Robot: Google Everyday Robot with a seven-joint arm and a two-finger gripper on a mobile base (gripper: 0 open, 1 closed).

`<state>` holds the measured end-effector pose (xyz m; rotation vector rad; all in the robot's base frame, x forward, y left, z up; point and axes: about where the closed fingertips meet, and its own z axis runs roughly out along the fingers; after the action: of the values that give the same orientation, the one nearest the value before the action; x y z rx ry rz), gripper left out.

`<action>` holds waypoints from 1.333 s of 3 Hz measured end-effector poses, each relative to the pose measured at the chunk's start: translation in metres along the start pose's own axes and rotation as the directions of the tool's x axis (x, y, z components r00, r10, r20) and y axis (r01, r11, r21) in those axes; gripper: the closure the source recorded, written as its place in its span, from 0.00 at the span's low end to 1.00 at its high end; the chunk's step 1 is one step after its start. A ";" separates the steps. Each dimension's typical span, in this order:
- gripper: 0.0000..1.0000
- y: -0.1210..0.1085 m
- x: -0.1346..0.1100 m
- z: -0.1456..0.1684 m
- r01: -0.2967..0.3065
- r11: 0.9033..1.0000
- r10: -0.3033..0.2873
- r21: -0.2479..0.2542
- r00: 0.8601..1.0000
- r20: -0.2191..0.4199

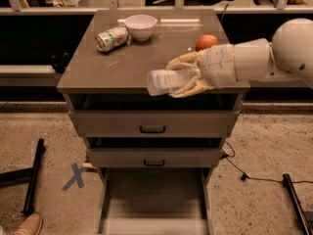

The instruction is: Pick blue plastic bottle from bottom drawer and place on counter

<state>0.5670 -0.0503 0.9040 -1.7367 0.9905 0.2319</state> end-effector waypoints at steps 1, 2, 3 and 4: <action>1.00 -0.016 0.007 0.015 -0.039 0.999 0.039 0.009 0.999 -0.001; 1.00 -0.033 0.021 0.030 -0.094 0.995 0.094 0.039 0.996 -0.004; 1.00 -0.045 0.030 0.043 -0.138 0.989 0.139 0.052 0.990 -0.006; 1.00 -0.057 0.041 0.052 -0.182 0.981 0.183 0.070 0.983 -0.007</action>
Offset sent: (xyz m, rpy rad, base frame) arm 0.0789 0.0200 -0.0021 0.0925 0.0984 -0.1326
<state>0.6498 -0.0212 0.8982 -1.5876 1.1566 0.3003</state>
